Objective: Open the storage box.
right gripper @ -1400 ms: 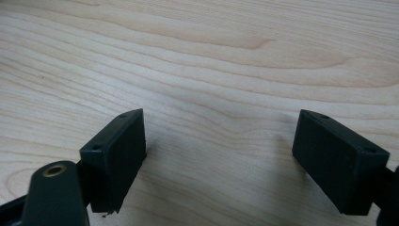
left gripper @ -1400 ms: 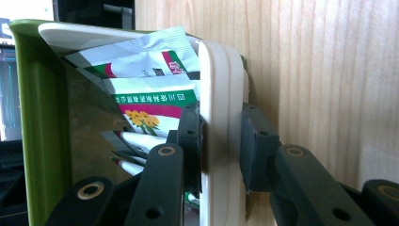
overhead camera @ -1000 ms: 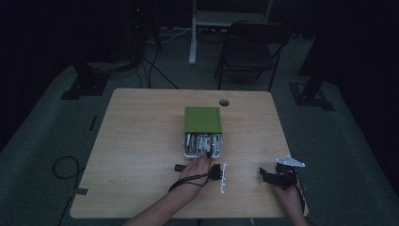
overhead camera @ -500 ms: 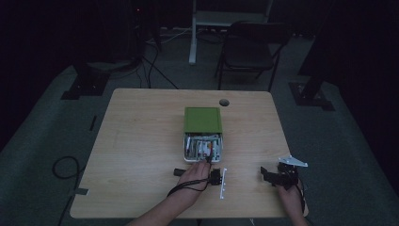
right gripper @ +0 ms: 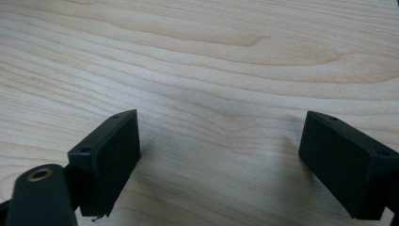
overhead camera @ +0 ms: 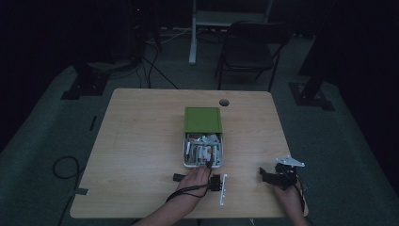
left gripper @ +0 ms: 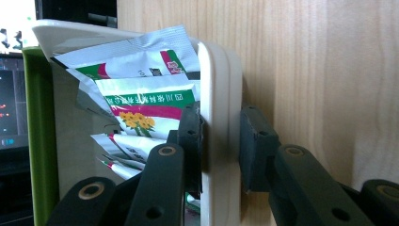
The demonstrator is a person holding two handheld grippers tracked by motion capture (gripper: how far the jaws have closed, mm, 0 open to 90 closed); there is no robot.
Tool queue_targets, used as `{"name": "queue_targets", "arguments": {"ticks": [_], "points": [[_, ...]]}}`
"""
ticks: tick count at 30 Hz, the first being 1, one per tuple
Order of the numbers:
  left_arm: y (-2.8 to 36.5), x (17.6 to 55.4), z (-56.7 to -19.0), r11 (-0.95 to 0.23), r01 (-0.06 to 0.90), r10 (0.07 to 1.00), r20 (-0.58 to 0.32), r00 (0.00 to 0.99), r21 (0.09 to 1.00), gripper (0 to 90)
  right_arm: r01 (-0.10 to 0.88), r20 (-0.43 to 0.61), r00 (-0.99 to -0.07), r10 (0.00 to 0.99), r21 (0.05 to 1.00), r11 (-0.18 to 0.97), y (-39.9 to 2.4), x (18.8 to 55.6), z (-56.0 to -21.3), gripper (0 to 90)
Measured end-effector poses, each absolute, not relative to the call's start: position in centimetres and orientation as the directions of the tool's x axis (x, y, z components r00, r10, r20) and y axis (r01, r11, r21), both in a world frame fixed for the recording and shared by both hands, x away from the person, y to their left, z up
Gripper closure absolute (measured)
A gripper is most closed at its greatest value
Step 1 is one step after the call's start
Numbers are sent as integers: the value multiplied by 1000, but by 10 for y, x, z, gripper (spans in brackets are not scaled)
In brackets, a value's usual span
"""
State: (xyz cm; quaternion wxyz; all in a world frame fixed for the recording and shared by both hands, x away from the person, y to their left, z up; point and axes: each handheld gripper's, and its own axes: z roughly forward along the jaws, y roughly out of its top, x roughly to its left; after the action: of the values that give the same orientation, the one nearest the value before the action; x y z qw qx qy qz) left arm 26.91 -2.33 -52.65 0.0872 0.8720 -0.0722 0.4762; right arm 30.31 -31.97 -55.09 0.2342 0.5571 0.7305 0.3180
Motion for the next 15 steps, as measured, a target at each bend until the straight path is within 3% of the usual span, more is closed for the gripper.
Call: {"name": "queue_targets", "arguments": {"ticks": [15], "points": [[-22, 255, -528, -970, -224, -47, 824, 564, 98, 743, 665, 12, -270, 963, 725, 177, -320, 303, -551, 125]]}}
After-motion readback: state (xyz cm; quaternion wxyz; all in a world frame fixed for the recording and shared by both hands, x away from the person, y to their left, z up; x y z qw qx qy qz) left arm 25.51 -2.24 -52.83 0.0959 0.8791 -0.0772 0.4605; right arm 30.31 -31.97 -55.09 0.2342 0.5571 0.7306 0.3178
